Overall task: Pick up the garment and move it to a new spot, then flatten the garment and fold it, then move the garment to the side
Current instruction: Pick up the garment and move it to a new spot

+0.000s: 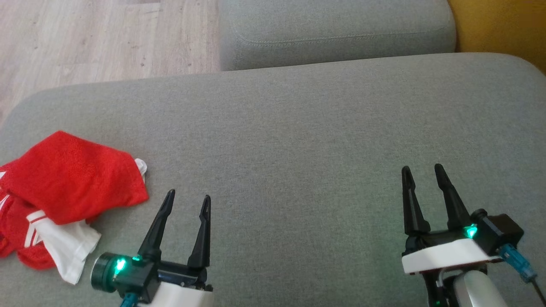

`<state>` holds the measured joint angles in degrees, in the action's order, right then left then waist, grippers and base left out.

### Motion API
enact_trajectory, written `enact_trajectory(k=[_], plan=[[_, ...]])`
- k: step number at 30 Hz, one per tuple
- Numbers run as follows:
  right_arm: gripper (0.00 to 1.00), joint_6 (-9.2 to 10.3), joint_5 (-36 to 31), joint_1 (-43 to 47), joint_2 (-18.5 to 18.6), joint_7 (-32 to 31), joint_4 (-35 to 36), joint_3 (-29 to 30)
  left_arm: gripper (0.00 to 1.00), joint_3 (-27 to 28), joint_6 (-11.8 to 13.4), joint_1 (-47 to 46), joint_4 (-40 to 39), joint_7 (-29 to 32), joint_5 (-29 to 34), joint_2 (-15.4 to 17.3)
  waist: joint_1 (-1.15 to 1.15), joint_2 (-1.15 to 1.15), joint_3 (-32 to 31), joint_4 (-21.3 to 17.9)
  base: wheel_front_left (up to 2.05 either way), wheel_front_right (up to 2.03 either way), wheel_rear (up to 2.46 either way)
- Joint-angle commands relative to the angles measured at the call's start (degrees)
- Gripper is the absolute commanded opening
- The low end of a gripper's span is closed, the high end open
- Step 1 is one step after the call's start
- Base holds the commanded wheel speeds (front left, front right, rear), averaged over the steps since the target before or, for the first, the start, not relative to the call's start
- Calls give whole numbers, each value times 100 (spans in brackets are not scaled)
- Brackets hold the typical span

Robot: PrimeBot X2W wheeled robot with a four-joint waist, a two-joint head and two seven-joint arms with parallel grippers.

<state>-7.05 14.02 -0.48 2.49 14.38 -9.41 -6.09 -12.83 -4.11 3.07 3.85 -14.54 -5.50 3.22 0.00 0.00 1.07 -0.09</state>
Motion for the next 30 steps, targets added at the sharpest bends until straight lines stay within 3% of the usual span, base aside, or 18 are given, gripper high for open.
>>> enact_trajectory(k=[1,12,30], plan=[[100,-44,9,-135,39,62,158,-130,100,194,-17,-99,-146,-46,-32,-33,0,0,-4,22,0,0,0],[100,-44,73,-100,39,62,112,-364,100,295,55,-80,-73,-46,-105,-34,0,0,-154,445,0,0,0],[100,-44,227,53,39,62,16,-749,100,822,8,140,-66,-46,38,-34,0,0,-435,1721,0,0,0]])
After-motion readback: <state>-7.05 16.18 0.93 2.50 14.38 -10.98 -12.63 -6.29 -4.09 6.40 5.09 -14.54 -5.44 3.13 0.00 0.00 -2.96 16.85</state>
